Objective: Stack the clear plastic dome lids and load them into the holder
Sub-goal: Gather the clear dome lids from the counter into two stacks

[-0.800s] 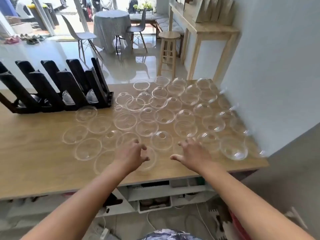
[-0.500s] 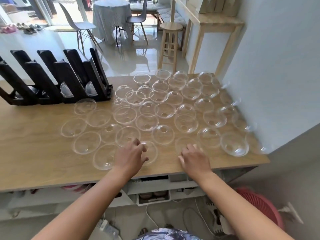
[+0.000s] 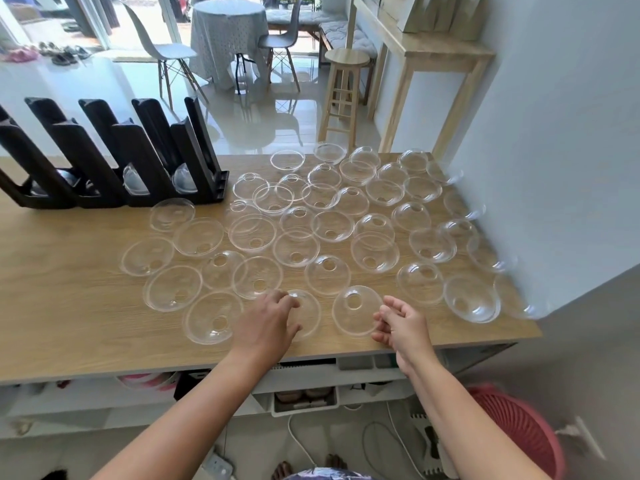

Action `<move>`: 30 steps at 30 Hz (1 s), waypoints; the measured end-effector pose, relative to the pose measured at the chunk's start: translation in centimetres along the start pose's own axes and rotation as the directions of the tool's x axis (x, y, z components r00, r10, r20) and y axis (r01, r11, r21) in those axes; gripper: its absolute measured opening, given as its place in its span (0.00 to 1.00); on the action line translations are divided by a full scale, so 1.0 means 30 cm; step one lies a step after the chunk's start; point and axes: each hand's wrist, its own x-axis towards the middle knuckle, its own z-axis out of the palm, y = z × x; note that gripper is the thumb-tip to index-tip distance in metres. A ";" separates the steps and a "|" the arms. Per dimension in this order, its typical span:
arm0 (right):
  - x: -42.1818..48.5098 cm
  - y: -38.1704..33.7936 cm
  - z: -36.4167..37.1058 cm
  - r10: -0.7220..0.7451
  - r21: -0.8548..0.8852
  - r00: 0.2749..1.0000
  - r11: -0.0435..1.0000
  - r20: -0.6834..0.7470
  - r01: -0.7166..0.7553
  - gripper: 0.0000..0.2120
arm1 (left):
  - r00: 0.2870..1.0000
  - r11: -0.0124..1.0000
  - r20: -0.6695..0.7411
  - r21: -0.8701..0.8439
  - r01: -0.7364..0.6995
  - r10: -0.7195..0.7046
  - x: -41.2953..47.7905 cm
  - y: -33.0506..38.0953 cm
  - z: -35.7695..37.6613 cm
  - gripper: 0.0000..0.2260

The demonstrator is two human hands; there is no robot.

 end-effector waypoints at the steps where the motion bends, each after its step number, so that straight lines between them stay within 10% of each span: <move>1: 0.005 0.004 -0.003 0.003 -0.008 1.000 1.000 -0.011 -0.003 0.14 | 1.000 1.000 -0.006 0.003 -0.001 0.001 0.002 0.003 0.000 0.17; 8: 0.014 -0.002 -0.011 -0.218 -0.506 0.974 0.848 -0.059 0.159 0.18 | 0.989 0.994 -0.123 -0.059 -0.090 0.082 0.070 0.054 -0.033 0.16; 14: 0.064 -0.070 0.001 -0.598 -0.783 0.781 0.392 0.182 0.483 0.15 | 0.984 0.982 -0.057 0.095 -0.163 0.169 0.238 0.153 -0.010 0.19; 22: 0.215 -0.166 0.035 -0.404 -0.893 0.796 -0.218 0.451 0.395 0.12 | 0.990 0.977 0.046 0.157 -0.141 0.135 0.324 0.158 0.039 0.21; 30: 0.218 -0.200 0.019 -0.635 -0.855 0.660 -0.003 0.401 0.518 0.07 | 0.995 0.984 0.036 -0.152 -0.089 0.095 0.338 0.175 -0.005 0.15</move>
